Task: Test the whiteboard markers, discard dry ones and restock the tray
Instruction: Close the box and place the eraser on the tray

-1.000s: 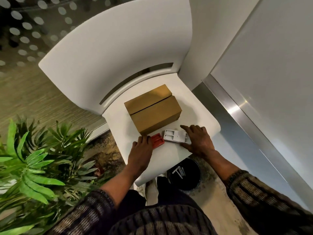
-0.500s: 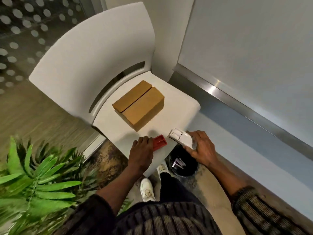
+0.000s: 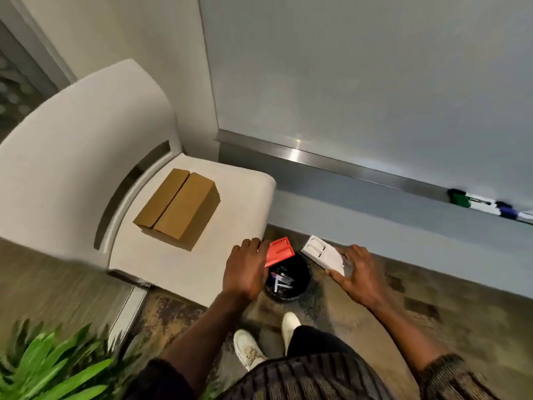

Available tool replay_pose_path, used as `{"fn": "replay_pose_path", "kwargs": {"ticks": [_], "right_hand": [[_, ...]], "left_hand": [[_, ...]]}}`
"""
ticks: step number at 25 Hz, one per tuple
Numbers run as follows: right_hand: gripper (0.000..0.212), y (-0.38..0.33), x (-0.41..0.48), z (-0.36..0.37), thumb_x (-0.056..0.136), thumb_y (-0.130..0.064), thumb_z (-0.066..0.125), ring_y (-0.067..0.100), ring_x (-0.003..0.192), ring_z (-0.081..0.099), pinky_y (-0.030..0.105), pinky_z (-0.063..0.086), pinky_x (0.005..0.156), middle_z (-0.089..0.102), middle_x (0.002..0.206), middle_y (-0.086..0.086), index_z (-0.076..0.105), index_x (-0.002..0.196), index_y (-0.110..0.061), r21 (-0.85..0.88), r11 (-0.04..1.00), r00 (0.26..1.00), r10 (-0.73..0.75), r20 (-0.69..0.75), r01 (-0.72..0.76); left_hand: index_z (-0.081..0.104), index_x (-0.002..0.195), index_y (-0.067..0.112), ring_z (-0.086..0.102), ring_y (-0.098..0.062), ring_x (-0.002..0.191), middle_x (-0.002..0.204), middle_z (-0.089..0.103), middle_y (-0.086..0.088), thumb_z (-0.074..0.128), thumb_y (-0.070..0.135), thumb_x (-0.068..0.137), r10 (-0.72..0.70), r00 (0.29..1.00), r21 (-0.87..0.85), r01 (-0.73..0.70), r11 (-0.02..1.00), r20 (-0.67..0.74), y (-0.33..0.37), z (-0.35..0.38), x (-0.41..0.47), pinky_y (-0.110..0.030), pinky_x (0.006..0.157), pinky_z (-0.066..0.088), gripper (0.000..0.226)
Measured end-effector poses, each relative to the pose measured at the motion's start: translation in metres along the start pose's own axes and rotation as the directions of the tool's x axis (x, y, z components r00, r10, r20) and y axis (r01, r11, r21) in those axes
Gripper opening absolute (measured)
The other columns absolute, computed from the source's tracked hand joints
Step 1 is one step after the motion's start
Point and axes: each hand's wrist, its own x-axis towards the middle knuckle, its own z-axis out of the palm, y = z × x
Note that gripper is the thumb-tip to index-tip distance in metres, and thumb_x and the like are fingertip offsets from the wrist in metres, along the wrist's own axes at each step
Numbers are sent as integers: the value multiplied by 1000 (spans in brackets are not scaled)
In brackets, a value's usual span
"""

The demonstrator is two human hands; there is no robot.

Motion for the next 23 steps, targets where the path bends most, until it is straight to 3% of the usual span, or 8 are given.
{"fn": "replay_pose_path", "kwargs": {"ticks": [3, 6, 10, 17, 21, 23], "right_hand": [[57, 22, -13, -26, 80, -33, 90, 31, 101, 61, 31, 41, 78, 69, 112, 12, 68, 127, -10, 2, 997, 995, 78, -69, -78], [56, 57, -30, -49, 84, -42, 83, 29, 103, 60, 35, 49, 78, 69, 114, 9, 68, 129, -14, 22, 991, 982, 137, -130, -135], [58, 112, -57, -74, 84, -49, 77, 24, 106, 59, 36, 50, 80, 68, 118, 4, 65, 131, -18, 55, 977, 960, 213, -181, -207], [53, 241, -105, -118, 79, -48, 71, 24, 111, 59, 33, 48, 87, 66, 117, -2, 68, 125, -22, 133, 933, 907, 356, -226, -333], [53, 298, -111, -141, 81, -44, 73, 30, 103, 64, 36, 52, 84, 68, 113, 3, 69, 123, -12, 96, 957, 910, 291, -295, -274], [53, 320, -111, -157, 83, -44, 76, 27, 102, 62, 30, 52, 79, 68, 114, 4, 67, 125, -12, 101, 959, 898, 285, -336, -266]], "left_hand": [[64, 128, 22, 65, -31, 101, 116, 69, -4, 80, 32, 82, 101, 995, 40, -102, 994, 9, 32, -12, 25, -43, 75, 55, 50], [68, 122, 19, 67, -34, 98, 110, 71, -6, 80, 21, 78, 214, 977, 68, -215, 974, 21, 75, -21, 53, -43, 73, 55, 45], [68, 110, 19, 67, -35, 90, 100, 69, -6, 82, 20, 72, 308, 950, 169, -313, 935, 54, 140, -20, 85, -43, 68, 52, 41], [62, 135, 21, 64, -33, 112, 124, 68, -5, 75, 19, 86, 390, 920, 158, -392, 906, 45, 280, 4, 135, -44, 88, 54, 51], [62, 135, 19, 64, -33, 111, 123, 69, -7, 77, 18, 85, 408, 913, 147, -405, 902, 12, 344, 10, 174, -46, 90, 55, 52], [65, 133, 18, 65, -36, 108, 120, 70, -9, 82, 17, 80, 410, 912, 136, -408, 903, 16, 371, 5, 195, -46, 88, 55, 55]]}}
